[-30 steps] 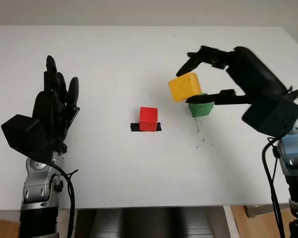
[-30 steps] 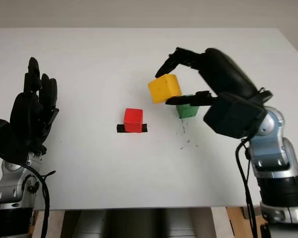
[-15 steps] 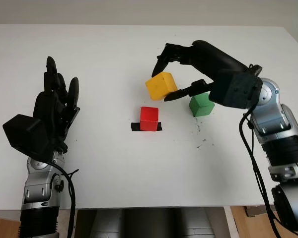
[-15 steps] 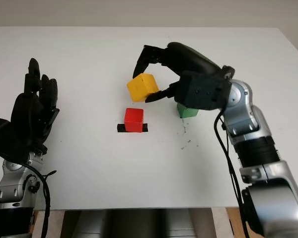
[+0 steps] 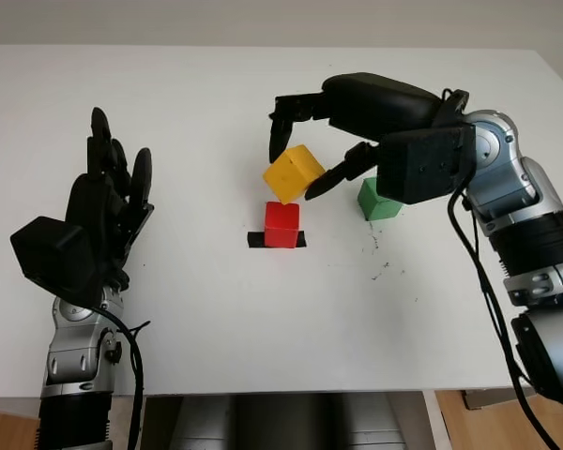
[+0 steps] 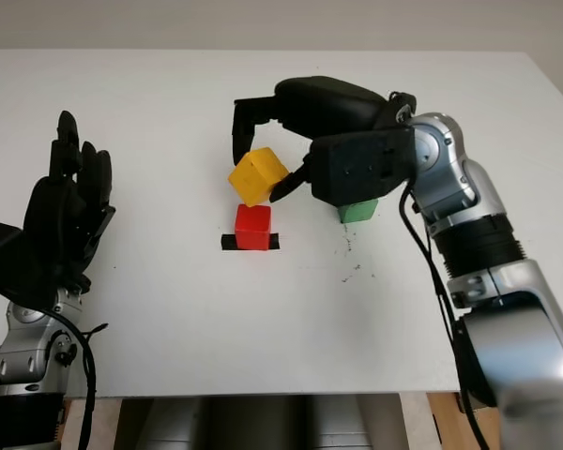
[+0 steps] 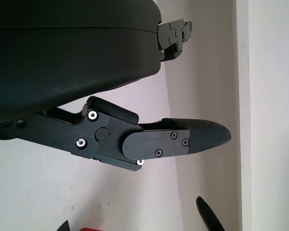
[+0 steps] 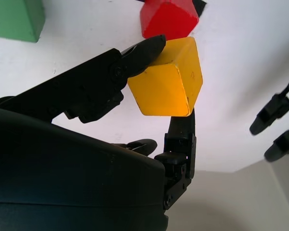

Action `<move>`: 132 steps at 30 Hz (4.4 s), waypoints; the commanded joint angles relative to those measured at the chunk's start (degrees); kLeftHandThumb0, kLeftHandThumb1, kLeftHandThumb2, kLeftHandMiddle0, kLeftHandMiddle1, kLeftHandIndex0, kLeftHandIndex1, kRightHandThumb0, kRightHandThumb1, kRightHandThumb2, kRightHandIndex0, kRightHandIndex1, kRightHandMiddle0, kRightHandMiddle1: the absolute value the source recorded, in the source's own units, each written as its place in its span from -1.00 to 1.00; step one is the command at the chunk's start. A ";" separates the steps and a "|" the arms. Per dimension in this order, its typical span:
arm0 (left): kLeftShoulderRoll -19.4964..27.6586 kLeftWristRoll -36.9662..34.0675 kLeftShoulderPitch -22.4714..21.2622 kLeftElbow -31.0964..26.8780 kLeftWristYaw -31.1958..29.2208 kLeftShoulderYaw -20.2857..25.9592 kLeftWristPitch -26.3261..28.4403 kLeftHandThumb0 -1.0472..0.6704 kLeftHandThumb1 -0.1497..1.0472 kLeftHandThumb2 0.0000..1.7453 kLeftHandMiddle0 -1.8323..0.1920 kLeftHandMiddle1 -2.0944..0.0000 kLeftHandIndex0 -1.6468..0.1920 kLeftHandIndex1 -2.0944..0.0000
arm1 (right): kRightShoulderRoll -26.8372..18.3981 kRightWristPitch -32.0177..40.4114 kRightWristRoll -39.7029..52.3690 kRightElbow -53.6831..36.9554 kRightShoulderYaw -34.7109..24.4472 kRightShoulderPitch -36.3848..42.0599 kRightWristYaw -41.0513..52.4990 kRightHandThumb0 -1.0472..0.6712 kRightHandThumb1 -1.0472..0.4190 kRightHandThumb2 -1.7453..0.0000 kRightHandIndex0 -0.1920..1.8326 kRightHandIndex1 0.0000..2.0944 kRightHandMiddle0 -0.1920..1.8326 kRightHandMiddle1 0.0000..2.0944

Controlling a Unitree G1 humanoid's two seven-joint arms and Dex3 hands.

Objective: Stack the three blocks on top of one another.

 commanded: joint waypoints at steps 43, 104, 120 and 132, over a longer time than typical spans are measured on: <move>-1.81 1.30 2.62 -1.85 2.38 -0.45 -1.50 -0.59 1.00 -0.46 1.00 1.00 1.00 1.00 | -0.31 -28.78 -29.70 21.09 14.65 -15.05 -33.24 -0.30 -0.79 0.94 -0.41 -0.95 -0.30 0.21; -3.24 2.12 2.90 -2.98 3.72 -0.82 0.17 -0.56 1.00 -0.43 1.00 1.00 1.00 1.00 | 0.45 -30.86 -33.26 24.83 20.54 -15.44 -39.53 -0.50 -0.76 0.94 -0.47 -0.97 -0.44 0.23; -3.54 1.56 2.70 -2.46 3.41 -0.68 -0.16 -0.58 1.00 -0.44 1.00 1.00 1.00 1.00 | -1.12 -27.82 -32.31 21.91 19.41 -15.60 -34.43 -0.71 -0.73 0.94 -0.93 -0.99 -0.92 -0.90; -3.43 2.00 3.17 -2.87 3.80 -0.86 0.18 -0.56 1.00 -0.43 1.00 1.00 1.00 1.00 | -5.06 -17.76 -5.86 15.42 5.86 -10.68 -12.28 -0.71 -0.72 0.94 -0.99 -0.99 -0.99 -1.00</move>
